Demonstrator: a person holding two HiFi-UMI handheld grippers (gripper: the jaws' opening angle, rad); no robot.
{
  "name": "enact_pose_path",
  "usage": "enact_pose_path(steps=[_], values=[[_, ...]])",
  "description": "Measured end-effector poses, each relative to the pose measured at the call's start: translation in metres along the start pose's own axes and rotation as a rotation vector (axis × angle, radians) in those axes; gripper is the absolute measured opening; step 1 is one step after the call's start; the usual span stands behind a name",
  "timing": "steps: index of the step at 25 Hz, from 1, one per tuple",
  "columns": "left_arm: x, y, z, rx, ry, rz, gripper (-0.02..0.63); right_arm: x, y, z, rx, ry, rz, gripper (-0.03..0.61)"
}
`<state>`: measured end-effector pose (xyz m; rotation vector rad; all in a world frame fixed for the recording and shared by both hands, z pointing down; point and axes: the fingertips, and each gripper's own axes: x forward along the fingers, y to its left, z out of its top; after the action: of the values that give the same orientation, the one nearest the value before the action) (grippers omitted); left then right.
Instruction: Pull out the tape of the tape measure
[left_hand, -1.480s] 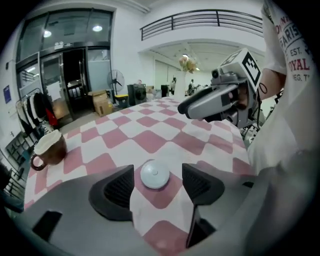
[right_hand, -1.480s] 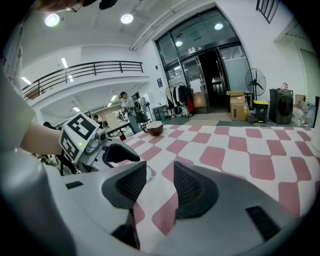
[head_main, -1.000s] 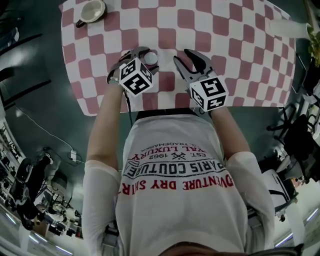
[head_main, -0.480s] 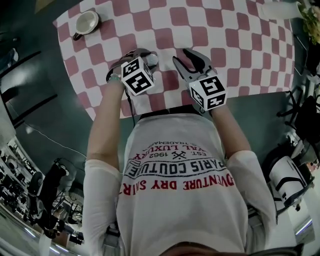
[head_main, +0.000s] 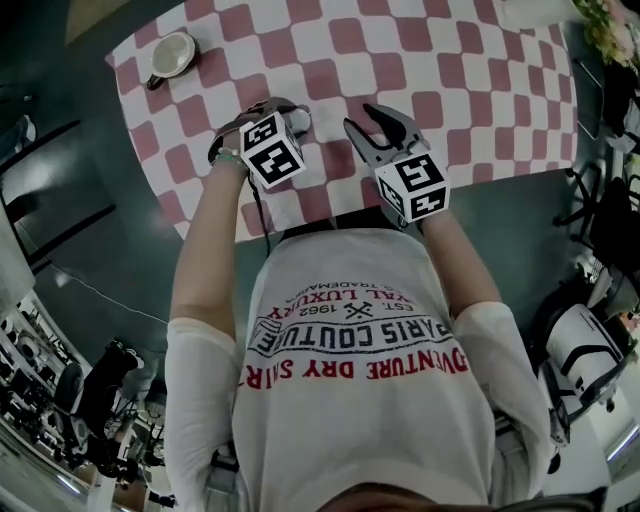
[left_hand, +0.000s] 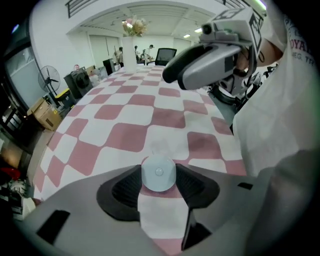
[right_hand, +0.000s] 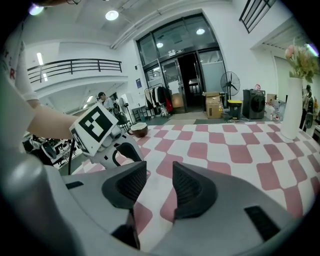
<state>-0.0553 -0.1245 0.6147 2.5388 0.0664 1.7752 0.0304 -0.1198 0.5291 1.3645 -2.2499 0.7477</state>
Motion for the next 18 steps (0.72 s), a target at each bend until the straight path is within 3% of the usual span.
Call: enact_pose_path(steps=[4,10,18], values=[[-0.026,0.002,0.020,-0.040,-0.112,0.013,0.232,-0.006,-0.001,0.009,-0.035,-0.014,0.005,0.178],[-0.066,-0.011,0.034,0.013,-0.155,-0.016,0.232,-0.012,0.020,0.031,-0.204,-0.011,0.152,0.178],[-0.116,-0.031,0.049,0.221,-0.242,0.015,0.232,-0.027,0.067,0.043,-0.415,-0.002,0.394,0.178]])
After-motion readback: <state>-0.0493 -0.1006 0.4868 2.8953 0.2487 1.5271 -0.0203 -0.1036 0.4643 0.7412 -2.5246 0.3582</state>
